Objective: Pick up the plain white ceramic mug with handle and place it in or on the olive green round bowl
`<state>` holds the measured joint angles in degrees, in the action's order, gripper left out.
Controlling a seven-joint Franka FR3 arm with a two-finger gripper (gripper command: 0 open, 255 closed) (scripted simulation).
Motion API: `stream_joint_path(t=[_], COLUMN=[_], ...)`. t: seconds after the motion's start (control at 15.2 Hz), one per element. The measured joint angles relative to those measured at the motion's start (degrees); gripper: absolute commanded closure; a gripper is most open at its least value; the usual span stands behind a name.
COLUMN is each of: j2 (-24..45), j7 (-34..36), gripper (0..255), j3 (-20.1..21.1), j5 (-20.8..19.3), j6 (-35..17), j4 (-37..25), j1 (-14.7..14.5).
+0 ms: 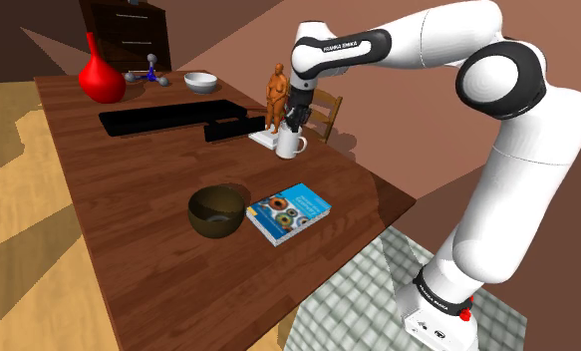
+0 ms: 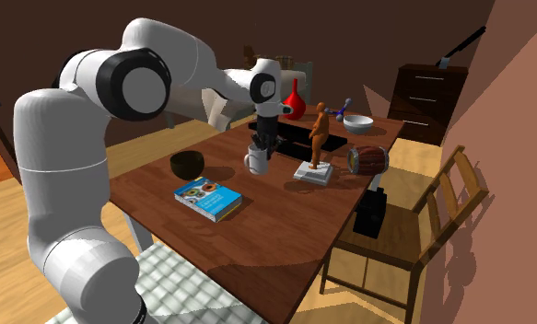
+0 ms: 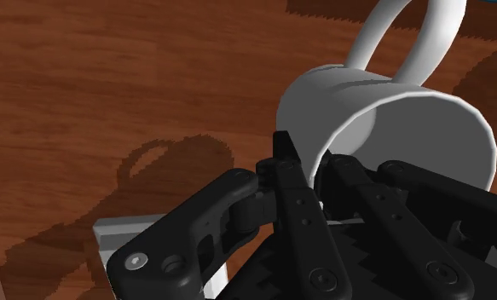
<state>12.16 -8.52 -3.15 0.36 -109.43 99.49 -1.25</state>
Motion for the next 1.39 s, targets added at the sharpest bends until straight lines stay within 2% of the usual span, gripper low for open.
stream_joint_path(t=[0.86, 1.39], j2=[-1.4, -5.7], j7=[0.1, 8.7], gripper=[255, 255], j3=[0.0, 3.6], j5=[-0.1, -0.4], j6=[9.6, 9.4], j4=[-8.2, -3.7], j1=[0.0, -5.0])
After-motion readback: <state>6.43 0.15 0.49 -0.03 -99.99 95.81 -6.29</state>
